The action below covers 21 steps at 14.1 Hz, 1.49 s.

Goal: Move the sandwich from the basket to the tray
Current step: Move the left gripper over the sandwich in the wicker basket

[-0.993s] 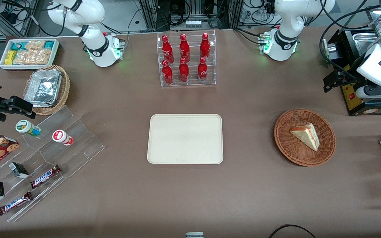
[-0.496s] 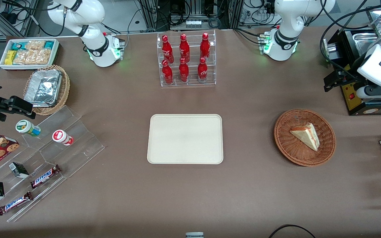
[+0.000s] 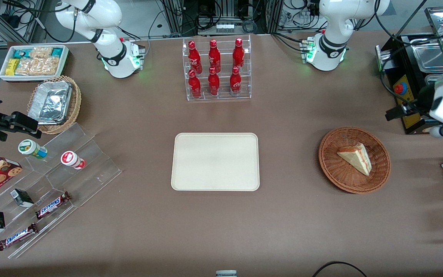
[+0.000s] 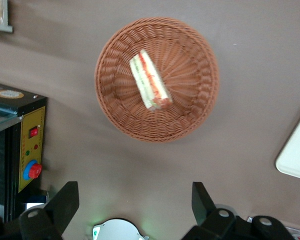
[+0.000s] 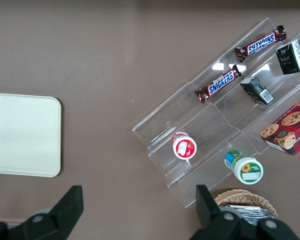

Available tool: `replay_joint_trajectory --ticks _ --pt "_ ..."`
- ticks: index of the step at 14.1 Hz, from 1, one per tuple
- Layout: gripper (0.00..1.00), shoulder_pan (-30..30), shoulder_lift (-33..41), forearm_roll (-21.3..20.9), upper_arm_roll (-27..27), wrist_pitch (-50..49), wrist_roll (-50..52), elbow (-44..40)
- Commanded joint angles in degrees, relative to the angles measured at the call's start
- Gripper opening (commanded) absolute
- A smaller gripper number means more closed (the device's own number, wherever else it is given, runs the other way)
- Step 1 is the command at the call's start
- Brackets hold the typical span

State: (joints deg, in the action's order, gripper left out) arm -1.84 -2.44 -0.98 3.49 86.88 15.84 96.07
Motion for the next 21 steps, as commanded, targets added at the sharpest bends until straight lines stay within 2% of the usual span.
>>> replay_joint_trajectory --ticks 1,3,8,13,18,21 --pt "1.00 0.5 -3.4 -0.9 -0.3 1.8 4.9 0.3" --pt "1.00 0.5 -4.4 -0.9 -0.3 6.0 10.1 2.8" --pt "1.00 0.5 -4.8 -0.7 -0.3 25.5 24.0 17.0" --pt "1.00 1.1 -10.5 0.0 0.4 34.0 28.6 19.4" --pt "0.99 1.0 -13.3 0.0 0.4 46.3 31.0 25.6" --pt "0.98 0.8 -15.0 0.2 0.3 47.9 32.5 26.0"
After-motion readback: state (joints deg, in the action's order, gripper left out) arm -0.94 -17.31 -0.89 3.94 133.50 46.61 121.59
